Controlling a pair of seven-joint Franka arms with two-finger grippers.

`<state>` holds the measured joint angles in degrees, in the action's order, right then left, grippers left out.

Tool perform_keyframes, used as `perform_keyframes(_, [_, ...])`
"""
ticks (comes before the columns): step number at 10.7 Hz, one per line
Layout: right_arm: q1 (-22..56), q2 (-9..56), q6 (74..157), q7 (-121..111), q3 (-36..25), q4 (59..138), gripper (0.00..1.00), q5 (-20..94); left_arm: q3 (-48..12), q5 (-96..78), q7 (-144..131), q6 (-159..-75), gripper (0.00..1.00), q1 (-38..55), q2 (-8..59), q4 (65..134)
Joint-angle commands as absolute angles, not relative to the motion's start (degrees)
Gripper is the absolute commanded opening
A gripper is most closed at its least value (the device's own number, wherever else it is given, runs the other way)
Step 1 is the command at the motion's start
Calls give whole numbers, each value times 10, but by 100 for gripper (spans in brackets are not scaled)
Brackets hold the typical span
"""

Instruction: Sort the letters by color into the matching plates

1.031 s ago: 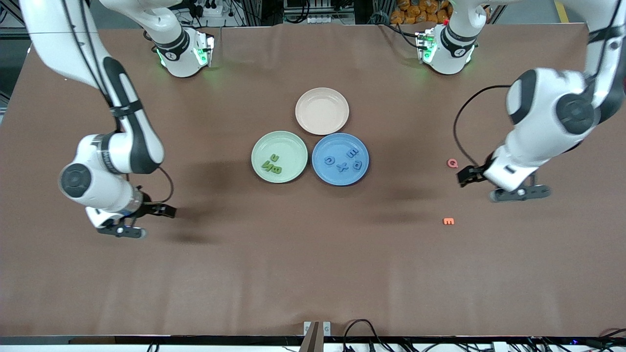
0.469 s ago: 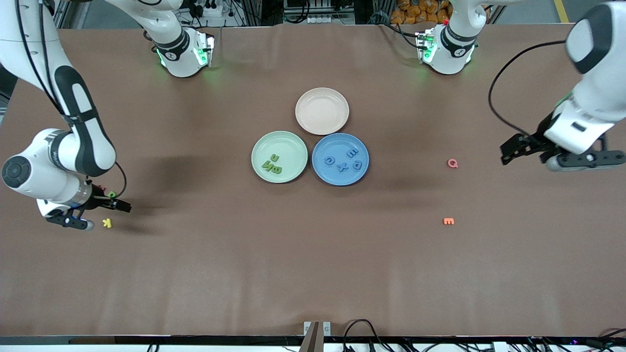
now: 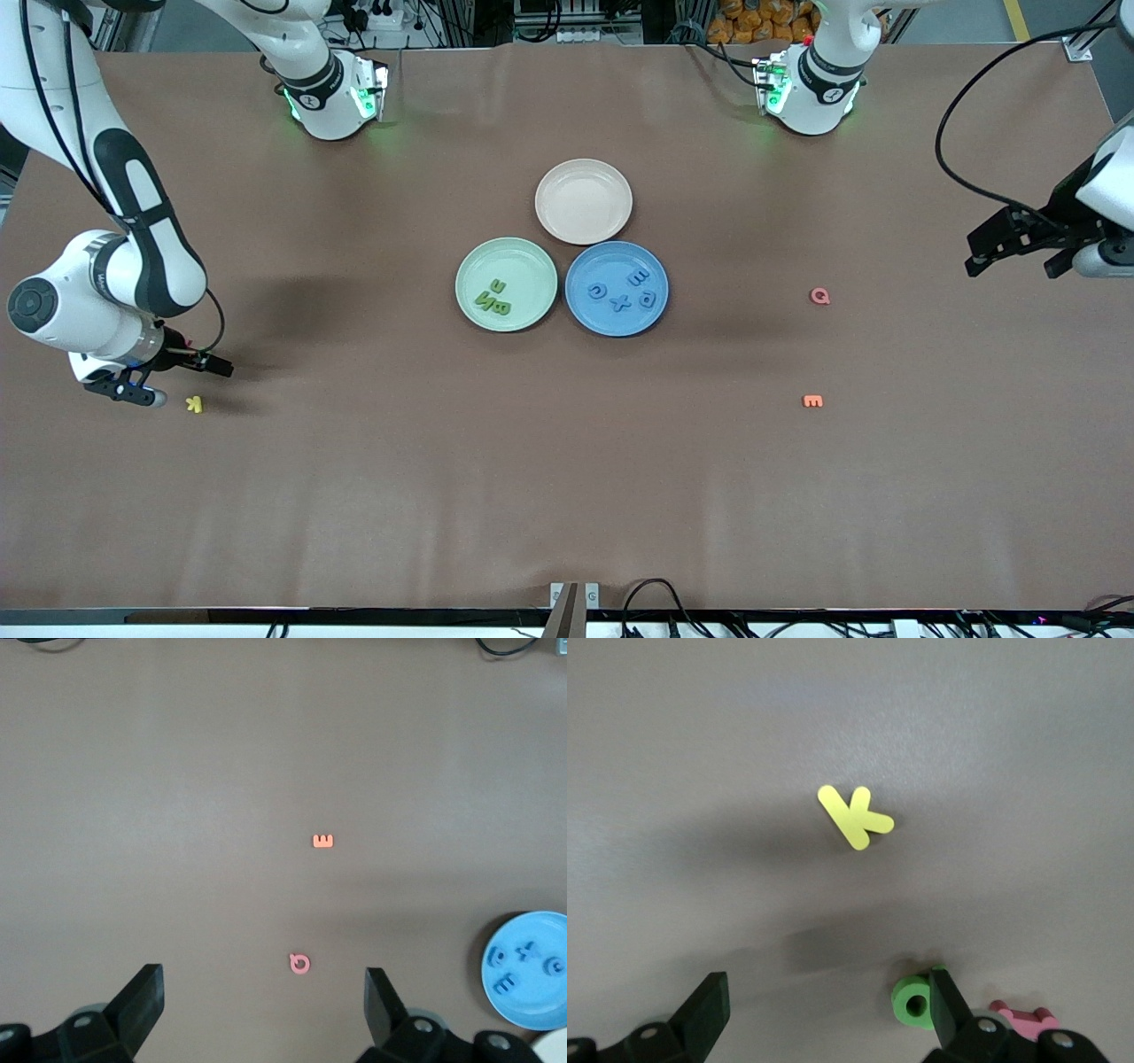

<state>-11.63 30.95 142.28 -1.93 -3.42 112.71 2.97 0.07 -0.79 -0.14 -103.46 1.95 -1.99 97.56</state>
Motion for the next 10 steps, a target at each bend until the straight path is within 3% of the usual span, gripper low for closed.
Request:
perform_keyframes(1, [-144, 317, 1441, -24, -21, 1141, 100, 24, -4, -26, 11, -949, 100, 21, -11, 911])
perform_keyframes(10, [-161, 317, 1462, -41, -19, 1163, 100, 24, -12, -27, 4, -935, 100, 23, -2, 889])
